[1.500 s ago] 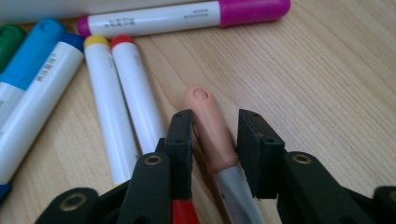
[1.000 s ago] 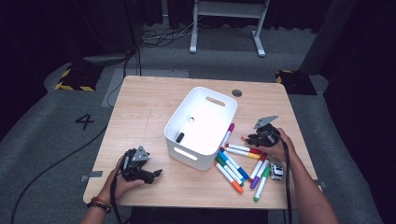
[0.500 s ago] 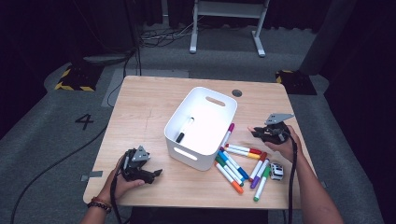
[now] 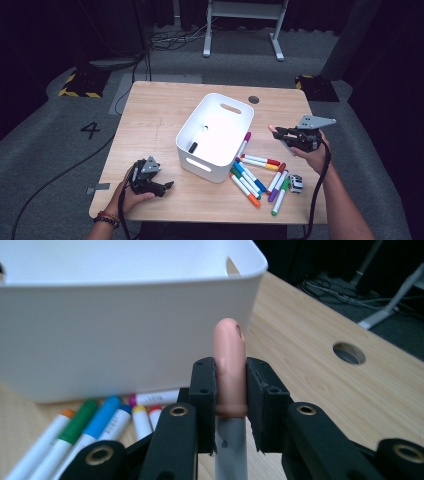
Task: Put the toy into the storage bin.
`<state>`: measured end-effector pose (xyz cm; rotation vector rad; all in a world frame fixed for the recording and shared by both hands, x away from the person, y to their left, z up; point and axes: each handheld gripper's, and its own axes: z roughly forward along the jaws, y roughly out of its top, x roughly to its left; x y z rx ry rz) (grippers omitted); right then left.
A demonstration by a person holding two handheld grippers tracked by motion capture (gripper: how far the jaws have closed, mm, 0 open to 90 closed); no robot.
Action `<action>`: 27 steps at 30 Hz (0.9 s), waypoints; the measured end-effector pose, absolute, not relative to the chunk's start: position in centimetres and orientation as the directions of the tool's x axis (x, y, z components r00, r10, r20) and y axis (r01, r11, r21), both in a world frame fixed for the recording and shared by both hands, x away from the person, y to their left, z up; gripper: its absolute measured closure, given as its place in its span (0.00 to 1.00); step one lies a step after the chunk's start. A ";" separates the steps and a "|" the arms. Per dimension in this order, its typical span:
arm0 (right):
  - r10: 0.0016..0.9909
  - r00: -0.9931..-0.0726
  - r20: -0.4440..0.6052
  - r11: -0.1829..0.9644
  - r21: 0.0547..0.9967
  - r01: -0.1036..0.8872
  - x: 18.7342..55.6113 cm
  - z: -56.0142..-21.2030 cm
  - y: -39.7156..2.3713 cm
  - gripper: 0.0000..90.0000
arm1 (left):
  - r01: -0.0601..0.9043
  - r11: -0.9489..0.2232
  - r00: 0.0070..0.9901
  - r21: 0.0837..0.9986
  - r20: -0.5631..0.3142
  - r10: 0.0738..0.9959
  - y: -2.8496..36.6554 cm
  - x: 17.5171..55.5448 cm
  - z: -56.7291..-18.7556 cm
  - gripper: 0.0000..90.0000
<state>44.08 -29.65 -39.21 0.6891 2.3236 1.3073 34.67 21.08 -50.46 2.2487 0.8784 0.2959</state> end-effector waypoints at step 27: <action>0.435 -0.893 -0.117 0.426 0.900 0.090 40.6 -29.3 -18.6 0.83 | 0.504 -0.535 0.744 0.678 -0.026 0.668 21.1 34.7 -50.4 0.16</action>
